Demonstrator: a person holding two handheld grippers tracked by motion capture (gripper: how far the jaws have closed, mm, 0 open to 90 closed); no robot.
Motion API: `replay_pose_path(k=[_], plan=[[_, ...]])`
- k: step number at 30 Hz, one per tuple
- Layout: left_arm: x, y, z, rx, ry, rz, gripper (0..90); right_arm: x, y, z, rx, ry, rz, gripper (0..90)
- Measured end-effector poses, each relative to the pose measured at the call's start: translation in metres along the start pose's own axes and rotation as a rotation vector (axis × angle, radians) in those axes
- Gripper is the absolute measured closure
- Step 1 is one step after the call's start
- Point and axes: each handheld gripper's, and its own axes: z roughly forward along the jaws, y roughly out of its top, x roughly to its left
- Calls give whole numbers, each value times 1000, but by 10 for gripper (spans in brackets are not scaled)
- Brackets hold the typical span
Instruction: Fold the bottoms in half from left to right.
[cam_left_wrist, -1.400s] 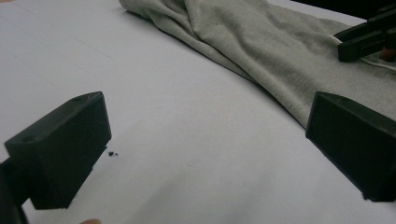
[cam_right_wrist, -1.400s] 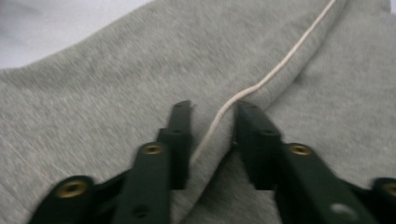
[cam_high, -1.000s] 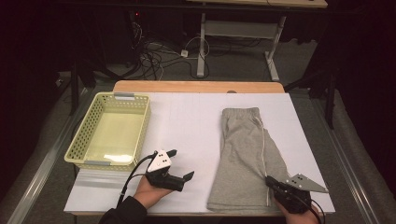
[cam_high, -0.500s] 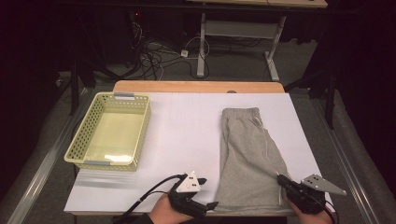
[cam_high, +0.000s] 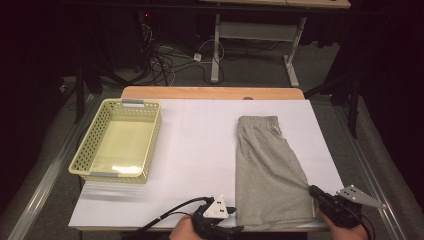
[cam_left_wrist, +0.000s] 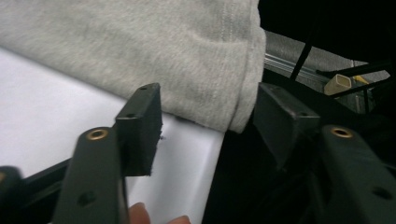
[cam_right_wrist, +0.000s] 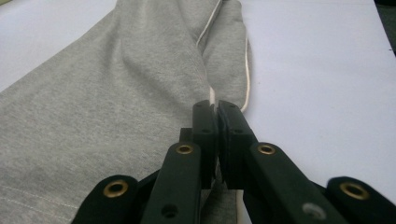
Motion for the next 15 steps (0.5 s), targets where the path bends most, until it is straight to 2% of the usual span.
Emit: replay_pose_path(k=[2,4,7,10,12,13,15], plan=[[-2,1,3,20,1,11,454,0,0,-1,-2,-4,-3,822],[-4,0,5,45,9,26,496,0,0,-4,-4,5,12,733],[-6,-1,6,50,48,54,580,2,-4,-9,0,20,11,686],[-7,-1,6,45,76,58,680,6,-10,-10,31,32,3,686],[-6,-1,6,48,75,56,752,7,-13,-9,48,33,-3,694],[-7,-1,6,51,72,60,782,8,-14,-7,59,30,-1,708],[-8,-1,6,50,73,73,827,8,-17,-4,77,33,-3,790]])
